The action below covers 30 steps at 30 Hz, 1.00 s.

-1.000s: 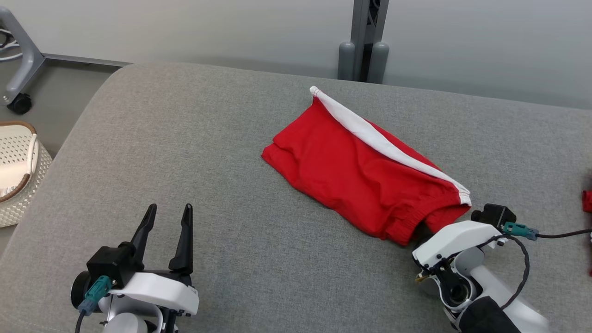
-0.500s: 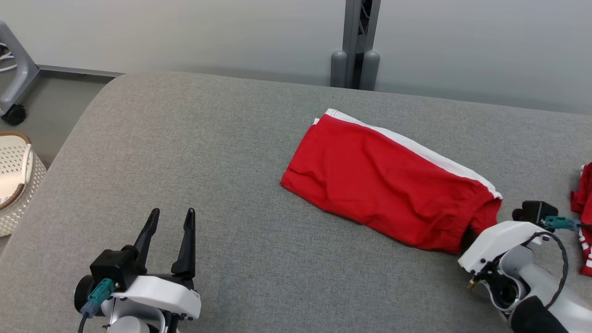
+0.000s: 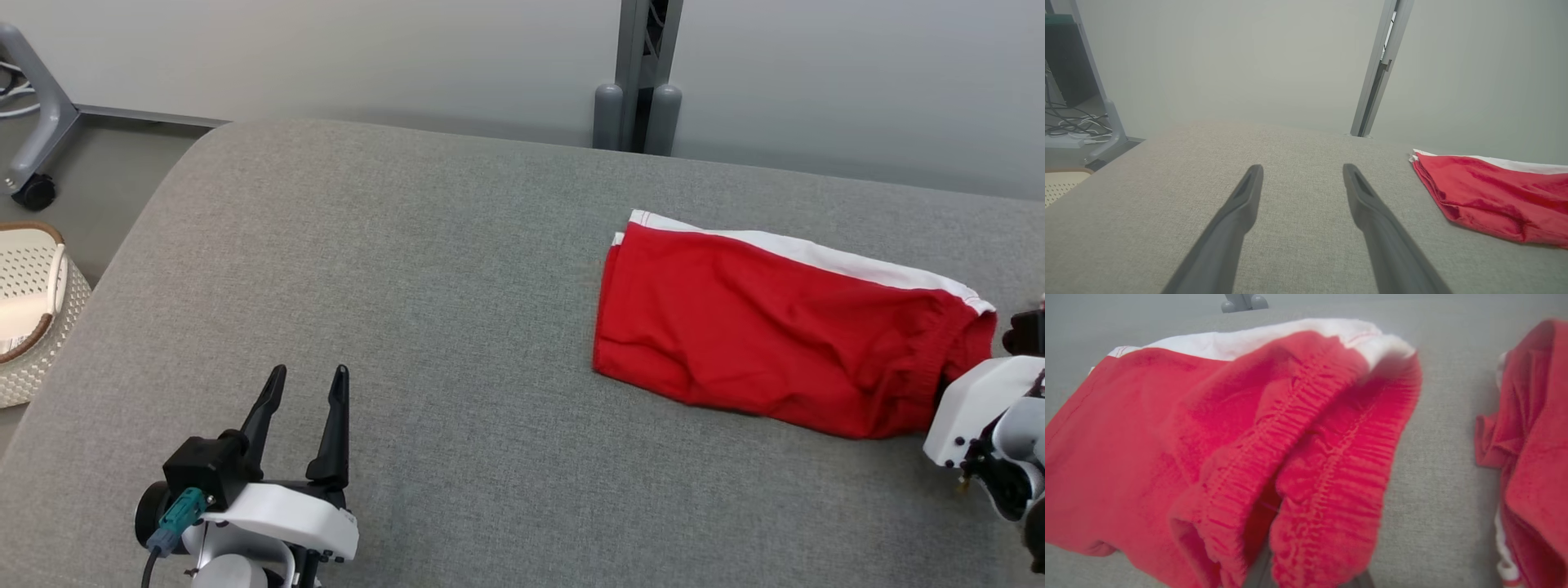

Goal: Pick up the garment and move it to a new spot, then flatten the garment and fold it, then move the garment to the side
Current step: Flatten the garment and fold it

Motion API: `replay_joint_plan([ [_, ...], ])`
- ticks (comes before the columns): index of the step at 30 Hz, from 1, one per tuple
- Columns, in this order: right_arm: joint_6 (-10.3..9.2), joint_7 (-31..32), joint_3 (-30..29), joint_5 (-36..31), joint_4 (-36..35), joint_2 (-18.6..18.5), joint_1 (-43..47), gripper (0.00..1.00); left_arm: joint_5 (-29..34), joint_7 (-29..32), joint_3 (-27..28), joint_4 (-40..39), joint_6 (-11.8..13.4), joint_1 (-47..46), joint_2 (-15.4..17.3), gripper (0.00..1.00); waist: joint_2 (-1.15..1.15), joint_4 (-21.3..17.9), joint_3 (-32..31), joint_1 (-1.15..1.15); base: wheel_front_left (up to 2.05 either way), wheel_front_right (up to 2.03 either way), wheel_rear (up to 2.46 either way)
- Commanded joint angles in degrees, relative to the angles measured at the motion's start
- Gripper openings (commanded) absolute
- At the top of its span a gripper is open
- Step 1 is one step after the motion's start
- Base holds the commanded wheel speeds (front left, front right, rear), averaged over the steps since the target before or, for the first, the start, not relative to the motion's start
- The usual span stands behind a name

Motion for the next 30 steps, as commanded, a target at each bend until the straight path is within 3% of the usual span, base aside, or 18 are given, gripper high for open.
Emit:
replay_joint_plan([
  [1, -0.02, 0.4, 0.4, -0.6, 1.3, -1.3, -1.1, 0.00, 0.1, -0.2, 0.0, 0.1, 0.1, -0.9, 0.2, 1.00, 0.00, 0.2, 0.3, 0.00, 0.00, 0.00, 0.00],
  [14, -0.01, 1.7, 2.8, -1.2, 4.1, -0.4, -4.8, 0.00, -0.9, -0.2, -1.0, 1.1, 0.7, -0.1, 0.2, 1.00, 0.00, 0.8, -1.6, 0.00, 0.00, 0.00, 0.00],
  [30, -0.01, 9.2, 3.4, 3.3, -1.1, 4.0, -7.9, 0.00, -3.2, -0.2, -2.8, 1.1, 2.4, 2.1, 0.2, 1.00, 0.00, 2.3, -5.8, 0.00, 0.00, 0.00, 0.00],
])
